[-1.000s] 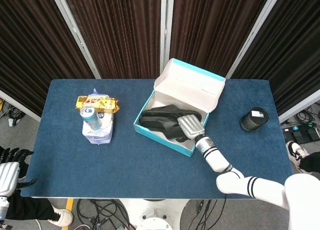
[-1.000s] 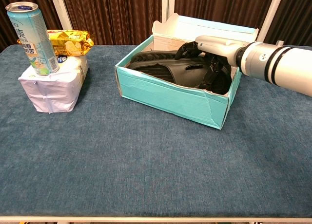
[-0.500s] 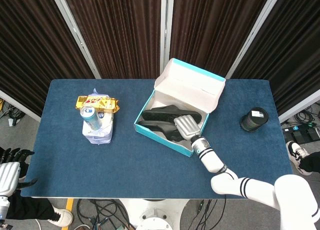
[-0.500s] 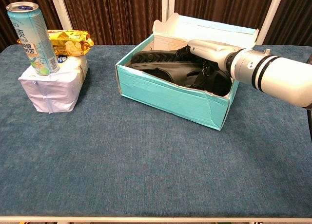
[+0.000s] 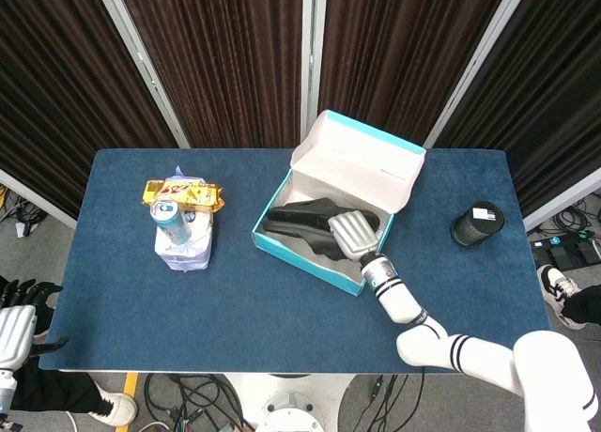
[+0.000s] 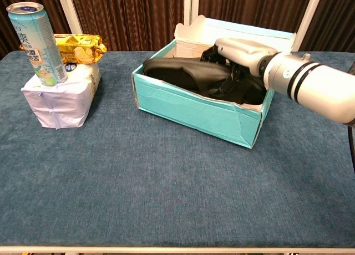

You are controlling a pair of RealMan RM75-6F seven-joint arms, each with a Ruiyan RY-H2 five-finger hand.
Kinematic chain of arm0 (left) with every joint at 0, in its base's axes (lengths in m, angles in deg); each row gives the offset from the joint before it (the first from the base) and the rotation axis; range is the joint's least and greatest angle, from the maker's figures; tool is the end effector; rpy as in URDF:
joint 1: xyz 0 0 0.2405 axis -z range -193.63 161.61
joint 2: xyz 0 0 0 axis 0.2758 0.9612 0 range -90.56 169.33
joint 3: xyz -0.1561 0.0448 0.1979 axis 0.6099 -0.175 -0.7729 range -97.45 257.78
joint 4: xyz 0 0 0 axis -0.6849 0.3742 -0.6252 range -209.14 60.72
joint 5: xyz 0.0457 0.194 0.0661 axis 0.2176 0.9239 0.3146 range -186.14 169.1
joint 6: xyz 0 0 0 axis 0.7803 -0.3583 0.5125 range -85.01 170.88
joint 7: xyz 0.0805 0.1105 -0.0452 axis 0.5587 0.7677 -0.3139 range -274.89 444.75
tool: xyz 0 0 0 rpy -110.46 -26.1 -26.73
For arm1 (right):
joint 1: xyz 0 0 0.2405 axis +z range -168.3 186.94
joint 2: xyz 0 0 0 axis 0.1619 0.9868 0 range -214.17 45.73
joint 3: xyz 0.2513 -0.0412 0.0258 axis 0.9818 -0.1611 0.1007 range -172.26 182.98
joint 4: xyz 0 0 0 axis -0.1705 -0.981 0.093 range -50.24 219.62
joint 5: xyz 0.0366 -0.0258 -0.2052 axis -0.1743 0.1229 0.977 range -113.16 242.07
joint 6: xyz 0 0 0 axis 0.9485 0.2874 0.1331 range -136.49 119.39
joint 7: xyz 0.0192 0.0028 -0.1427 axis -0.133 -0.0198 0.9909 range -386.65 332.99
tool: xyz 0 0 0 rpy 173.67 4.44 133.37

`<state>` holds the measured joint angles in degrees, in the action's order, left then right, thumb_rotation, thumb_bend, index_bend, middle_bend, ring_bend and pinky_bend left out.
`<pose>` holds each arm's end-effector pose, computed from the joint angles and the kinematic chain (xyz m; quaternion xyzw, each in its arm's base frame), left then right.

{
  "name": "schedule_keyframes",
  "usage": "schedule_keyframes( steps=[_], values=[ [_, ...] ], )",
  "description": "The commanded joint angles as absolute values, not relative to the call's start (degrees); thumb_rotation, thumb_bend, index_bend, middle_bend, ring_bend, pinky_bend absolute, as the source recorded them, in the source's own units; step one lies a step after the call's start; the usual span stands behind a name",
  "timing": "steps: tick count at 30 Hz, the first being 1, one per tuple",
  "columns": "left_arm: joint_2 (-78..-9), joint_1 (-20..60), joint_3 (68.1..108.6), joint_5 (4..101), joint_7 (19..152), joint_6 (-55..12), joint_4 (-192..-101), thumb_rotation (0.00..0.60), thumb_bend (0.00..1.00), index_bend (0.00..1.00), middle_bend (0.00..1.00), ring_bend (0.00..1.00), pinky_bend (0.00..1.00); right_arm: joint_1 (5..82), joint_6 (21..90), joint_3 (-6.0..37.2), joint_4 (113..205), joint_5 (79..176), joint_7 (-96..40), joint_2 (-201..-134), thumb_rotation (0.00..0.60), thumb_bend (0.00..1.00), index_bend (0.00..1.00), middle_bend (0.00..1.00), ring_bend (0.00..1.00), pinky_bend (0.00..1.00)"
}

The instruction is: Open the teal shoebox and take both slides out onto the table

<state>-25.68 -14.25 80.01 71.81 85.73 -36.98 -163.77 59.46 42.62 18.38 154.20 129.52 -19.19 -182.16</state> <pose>-0.3502 0.1499 0.1459 -0.5840 -0.4514 -0.2997 0.6044 -0.1147 -0.3850 -0.0484 0.7259 -0.3982 0.4151 0.3772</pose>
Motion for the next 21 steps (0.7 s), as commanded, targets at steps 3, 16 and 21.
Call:
schedule_keyframes(
  steps=[3, 16, 21],
  values=[
    [-25.42, -14.23, 80.08, 72.05, 86.09, -37.26, -164.27, 0.600, 0.00, 0.23, 0.18, 0.09, 0.06, 57.82, 43.92, 20.45, 160.75, 132.52, -24.69, -175.63, 0.600, 0.47, 0.64, 0.50, 0.45, 0.69],
    [-24.41, -14.50, 80.27, 72.49, 87.45, -38.54, -166.08, 0.600, 0.00, 0.23, 0.18, 0.09, 0.06, 54.36, 45.36, 19.71, 183.68, 145.07, -39.58, -158.86, 0.600, 0.46, 0.64, 0.50, 0.44, 0.67],
    [-24.41, -14.63, 80.08, 72.69, 87.45, -38.65, -166.20, 0.600, 0.00, 0.23, 0.18, 0.09, 0.06, 56.62, 38.00, 18.38, 189.46, 145.90, -50.81, -156.62, 0.600, 0.46, 0.64, 0.50, 0.44, 0.67]
  ],
)
